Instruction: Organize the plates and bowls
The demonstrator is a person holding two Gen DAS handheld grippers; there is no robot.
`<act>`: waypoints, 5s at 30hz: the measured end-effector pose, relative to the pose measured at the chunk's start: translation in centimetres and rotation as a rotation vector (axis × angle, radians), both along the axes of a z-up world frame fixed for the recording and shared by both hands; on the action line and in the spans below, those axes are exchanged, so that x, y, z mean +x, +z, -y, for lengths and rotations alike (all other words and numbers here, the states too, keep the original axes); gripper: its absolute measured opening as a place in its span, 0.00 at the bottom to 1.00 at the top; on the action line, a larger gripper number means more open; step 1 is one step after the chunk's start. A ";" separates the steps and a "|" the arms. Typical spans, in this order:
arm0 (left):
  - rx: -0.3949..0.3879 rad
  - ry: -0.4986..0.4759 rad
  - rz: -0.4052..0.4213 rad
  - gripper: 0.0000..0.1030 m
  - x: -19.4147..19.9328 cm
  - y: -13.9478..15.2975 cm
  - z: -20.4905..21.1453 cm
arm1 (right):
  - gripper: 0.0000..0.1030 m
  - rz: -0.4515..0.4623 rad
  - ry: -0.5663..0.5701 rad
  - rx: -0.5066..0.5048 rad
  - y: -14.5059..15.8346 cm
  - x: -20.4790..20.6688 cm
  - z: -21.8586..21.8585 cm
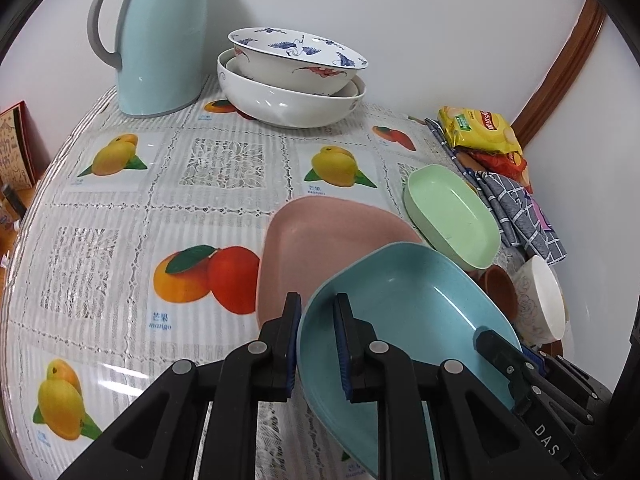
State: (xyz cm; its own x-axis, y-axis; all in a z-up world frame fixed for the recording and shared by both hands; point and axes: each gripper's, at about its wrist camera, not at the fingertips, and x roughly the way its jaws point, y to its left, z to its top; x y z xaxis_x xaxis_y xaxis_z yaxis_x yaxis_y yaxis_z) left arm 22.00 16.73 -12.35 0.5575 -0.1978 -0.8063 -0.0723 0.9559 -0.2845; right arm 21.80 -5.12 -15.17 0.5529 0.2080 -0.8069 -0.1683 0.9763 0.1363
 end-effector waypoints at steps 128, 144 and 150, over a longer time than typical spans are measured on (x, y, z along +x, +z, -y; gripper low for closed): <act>0.118 -0.044 0.126 0.54 0.2 7.4 8.1 | 0.81 0.221 0.069 0.045 7.4 -0.7 11.0; 0.149 -0.016 0.102 0.54 4.4 7.3 9.4 | 0.81 0.209 0.048 0.048 7.3 4.8 12.5; 0.146 -0.007 0.072 0.54 7.2 5.6 9.4 | 0.81 0.181 0.023 0.042 6.1 8.4 12.5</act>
State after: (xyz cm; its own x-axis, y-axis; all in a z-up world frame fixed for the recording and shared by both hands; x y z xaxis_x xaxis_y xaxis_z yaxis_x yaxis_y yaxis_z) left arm 29.21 7.30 -6.71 0.6140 -0.0855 -0.7847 -0.0501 0.9879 -0.1469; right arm 30.16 -17.59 -9.08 0.6831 0.2535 -0.6849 -0.2164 0.9660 0.1417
